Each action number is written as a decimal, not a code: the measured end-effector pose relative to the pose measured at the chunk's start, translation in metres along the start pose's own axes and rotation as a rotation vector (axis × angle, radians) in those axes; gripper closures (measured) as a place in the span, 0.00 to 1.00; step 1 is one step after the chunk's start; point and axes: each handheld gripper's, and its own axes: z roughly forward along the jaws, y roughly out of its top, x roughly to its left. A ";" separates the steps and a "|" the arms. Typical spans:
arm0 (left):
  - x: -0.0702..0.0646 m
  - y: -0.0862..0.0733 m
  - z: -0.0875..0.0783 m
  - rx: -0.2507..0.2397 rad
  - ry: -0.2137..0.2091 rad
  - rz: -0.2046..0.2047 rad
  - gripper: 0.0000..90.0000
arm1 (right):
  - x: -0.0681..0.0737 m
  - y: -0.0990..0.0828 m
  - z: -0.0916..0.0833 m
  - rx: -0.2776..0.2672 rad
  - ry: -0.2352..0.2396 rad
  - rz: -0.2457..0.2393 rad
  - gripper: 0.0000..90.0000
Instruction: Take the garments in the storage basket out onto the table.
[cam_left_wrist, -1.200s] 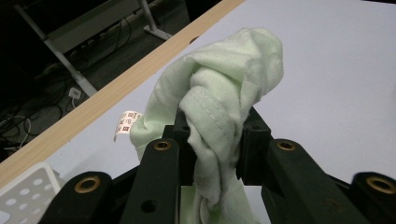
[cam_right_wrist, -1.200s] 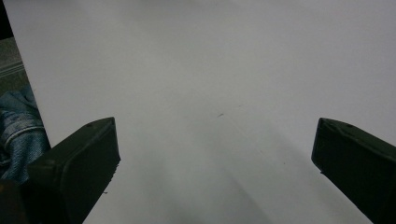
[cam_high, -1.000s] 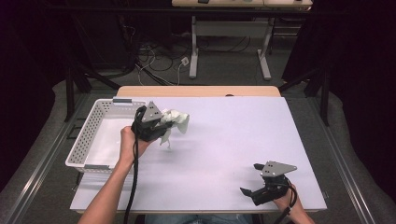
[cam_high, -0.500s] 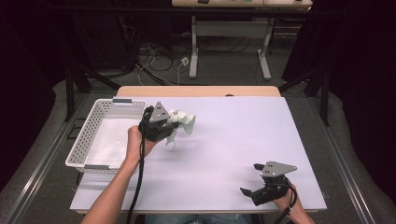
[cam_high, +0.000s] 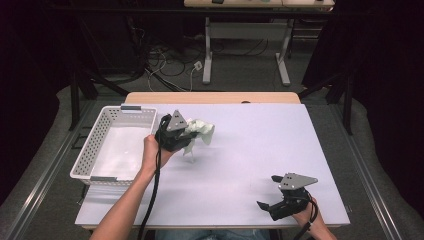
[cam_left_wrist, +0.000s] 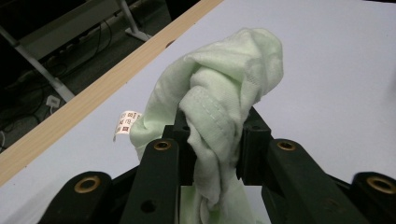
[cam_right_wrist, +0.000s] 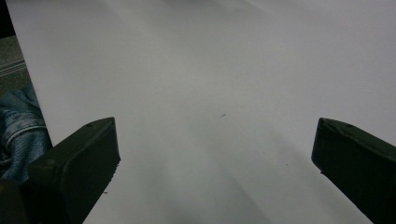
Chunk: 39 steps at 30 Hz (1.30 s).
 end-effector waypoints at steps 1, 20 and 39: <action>-0.001 0.000 0.001 0.002 -0.001 -0.008 0.82 | 0.000 0.000 0.000 -0.002 0.005 0.001 0.00; -0.001 -0.006 0.021 -0.001 -0.007 -0.024 0.82 | 0.001 0.000 0.000 -0.004 0.005 -0.006 0.01; -0.007 -0.014 0.039 0.019 -0.006 -0.029 0.82 | 0.003 0.000 0.000 0.001 0.003 -0.014 0.01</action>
